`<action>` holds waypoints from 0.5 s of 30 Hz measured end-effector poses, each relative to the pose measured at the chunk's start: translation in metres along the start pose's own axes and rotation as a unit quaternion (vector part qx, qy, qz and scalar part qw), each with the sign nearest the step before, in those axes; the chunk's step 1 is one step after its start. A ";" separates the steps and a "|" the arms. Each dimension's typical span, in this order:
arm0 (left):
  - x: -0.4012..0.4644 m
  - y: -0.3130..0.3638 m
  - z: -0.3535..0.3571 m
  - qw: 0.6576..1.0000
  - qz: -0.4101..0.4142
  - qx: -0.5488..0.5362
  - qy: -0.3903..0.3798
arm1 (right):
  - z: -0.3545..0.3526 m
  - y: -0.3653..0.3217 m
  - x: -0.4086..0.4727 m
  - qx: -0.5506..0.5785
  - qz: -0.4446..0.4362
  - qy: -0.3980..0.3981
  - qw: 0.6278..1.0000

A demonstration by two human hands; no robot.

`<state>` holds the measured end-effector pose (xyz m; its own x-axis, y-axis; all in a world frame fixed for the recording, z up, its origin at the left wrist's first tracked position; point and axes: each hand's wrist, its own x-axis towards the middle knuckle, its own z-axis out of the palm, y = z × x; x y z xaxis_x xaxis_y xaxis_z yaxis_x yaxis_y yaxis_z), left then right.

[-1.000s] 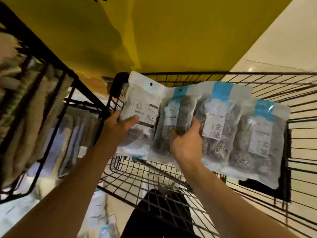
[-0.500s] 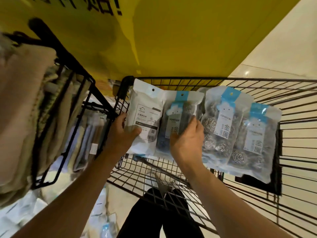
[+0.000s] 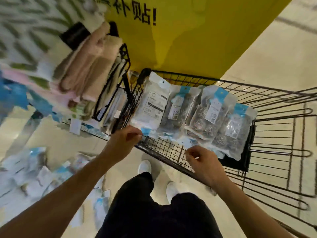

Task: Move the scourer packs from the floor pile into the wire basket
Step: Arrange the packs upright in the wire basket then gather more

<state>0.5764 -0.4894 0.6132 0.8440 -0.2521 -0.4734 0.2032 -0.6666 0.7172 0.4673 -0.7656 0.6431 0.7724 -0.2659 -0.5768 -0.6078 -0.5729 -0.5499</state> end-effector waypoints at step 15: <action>-0.239 0.001 0.125 0.967 -0.187 -0.121 0.128 | -0.030 0.086 -0.059 -0.077 -0.125 -0.101 0.984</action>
<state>0.3122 -0.5178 0.6632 0.7782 0.1762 -0.6028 0.6014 -0.4856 0.6344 0.3748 -0.8218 0.6482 0.8325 0.0482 -0.5520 -0.3568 -0.7156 -0.6005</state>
